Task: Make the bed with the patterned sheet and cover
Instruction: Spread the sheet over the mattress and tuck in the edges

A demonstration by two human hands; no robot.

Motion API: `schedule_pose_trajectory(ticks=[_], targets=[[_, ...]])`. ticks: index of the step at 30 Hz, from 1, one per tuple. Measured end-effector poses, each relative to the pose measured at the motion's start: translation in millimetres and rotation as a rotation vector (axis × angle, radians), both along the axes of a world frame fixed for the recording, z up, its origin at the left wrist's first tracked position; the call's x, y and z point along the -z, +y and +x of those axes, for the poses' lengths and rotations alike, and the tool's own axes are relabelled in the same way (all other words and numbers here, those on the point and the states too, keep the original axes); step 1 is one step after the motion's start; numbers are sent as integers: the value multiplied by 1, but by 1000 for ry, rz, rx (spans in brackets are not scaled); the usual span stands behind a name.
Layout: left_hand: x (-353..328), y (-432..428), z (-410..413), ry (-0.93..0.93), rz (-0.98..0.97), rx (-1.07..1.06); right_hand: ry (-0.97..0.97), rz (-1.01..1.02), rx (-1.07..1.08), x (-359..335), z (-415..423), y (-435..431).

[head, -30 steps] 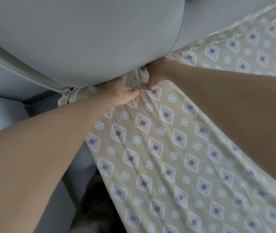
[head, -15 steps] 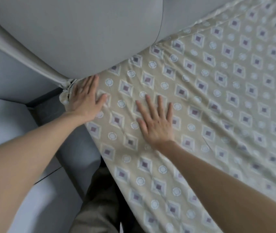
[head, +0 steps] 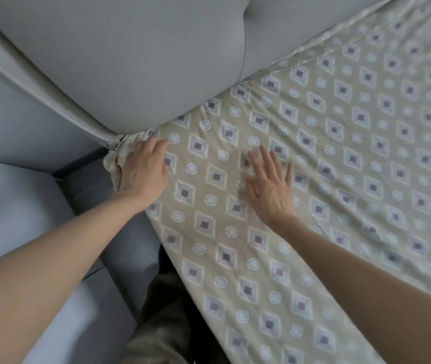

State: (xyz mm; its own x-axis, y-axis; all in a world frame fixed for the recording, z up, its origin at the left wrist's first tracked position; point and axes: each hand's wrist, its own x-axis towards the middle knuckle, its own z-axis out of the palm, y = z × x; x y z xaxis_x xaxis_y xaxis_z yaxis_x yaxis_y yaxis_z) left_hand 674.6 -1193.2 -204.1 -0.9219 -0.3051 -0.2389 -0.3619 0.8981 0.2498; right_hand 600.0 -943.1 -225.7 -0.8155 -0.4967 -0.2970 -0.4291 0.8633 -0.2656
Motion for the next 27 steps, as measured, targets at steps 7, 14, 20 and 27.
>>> schedule_pose_trajectory(ticks=[7,14,20,27], targets=[[30,44,-49,-239,147,-14,-117,219,236,21,-102,-33],[49,44,-107,-131,46,36,194,45,298,50,-178,-58],[43,56,-156,-118,111,35,244,3,312,52,-181,-60],[39,55,-180,-168,221,-79,233,14,298,53,-183,-60]])
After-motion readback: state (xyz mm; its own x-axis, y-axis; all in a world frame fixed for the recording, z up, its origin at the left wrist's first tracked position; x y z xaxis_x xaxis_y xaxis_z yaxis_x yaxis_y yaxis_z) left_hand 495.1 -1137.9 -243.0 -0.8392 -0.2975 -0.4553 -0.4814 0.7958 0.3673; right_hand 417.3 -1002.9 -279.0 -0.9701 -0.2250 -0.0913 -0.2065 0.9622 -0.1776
